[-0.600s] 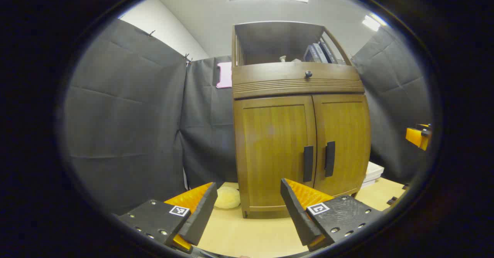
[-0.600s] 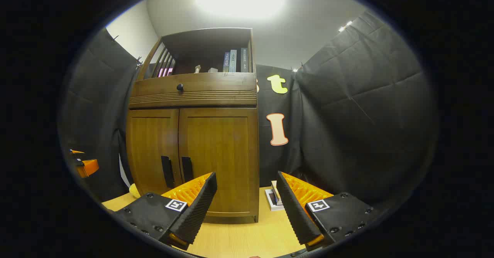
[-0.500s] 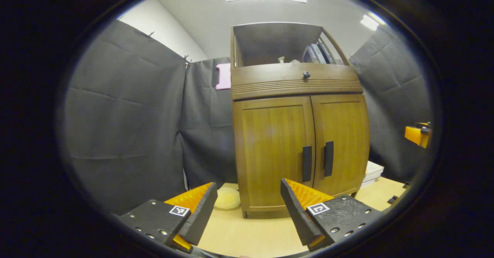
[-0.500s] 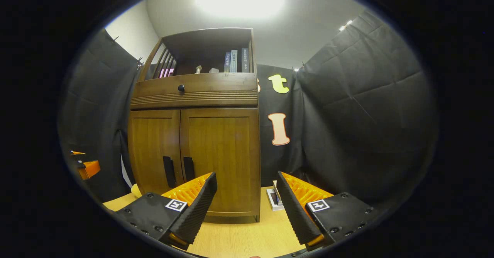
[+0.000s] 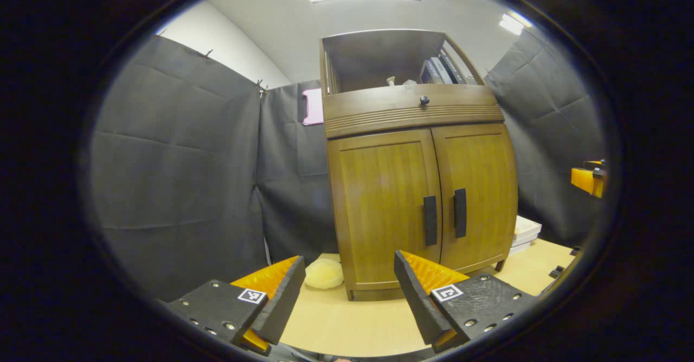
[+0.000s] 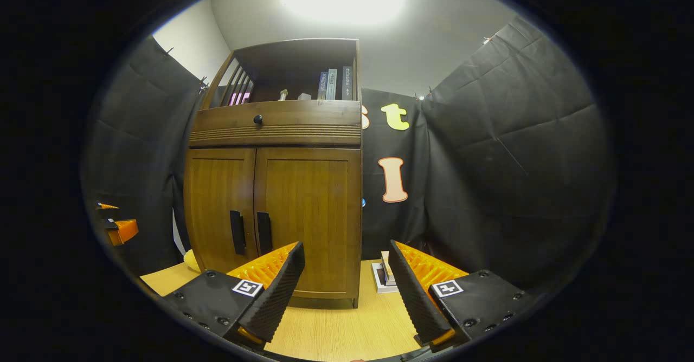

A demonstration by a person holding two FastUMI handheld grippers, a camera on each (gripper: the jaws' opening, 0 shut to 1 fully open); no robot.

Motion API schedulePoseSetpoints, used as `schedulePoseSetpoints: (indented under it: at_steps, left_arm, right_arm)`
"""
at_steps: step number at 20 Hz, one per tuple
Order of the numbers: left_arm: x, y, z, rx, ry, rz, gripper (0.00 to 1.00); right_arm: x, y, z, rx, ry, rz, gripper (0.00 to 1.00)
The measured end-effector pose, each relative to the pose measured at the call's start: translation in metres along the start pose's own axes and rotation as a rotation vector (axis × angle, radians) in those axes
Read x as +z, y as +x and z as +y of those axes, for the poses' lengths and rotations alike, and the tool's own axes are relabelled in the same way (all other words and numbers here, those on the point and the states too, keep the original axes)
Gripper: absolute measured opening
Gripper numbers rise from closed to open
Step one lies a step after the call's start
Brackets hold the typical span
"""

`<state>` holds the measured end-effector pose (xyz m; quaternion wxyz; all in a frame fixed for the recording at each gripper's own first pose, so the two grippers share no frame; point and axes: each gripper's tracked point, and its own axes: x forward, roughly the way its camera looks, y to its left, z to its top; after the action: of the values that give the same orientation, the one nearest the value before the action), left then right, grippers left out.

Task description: Open the right door of the double-door shoe cabinet with the right hand, and open the left door with the left hand.

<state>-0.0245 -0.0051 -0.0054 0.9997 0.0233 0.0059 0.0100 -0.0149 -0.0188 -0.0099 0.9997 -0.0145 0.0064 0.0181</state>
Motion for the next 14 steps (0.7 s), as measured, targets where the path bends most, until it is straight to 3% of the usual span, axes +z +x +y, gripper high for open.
schedulePoseSetpoints:
  at_steps: [8,14]
  left_arm:
    - [0.005,-0.028,-0.005,0.052,-0.006,0.006,0.97]
    - [0.009,-0.026,0.004,0.092,0.006,0.008,0.97]
  right_arm:
    - [-0.002,0.012,-0.003,0.056,-0.005,-0.005,0.97]
    - [0.004,0.045,0.034,0.122,0.007,-0.009,0.96]
